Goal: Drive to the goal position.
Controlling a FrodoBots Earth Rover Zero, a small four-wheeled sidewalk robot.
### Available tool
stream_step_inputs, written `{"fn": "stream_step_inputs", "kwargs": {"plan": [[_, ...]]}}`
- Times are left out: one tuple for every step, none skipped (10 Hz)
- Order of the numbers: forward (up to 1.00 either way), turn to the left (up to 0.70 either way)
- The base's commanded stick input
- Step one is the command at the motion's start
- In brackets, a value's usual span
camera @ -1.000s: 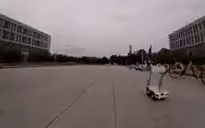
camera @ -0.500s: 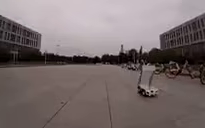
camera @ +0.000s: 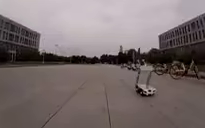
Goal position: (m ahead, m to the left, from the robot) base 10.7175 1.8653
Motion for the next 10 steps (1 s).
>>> {"fn": "stream_step_inputs", "kwargs": {"plan": [[1.0, 0.0], [1.0, 0.0], [1.0, 0.0], [1.0, 0.0], [1.0, 0.0], [1.0, 0.0], [1.0, 0.0], [1.0, 0.0], [1.0, 0.0], [1.0, 0.0]]}}
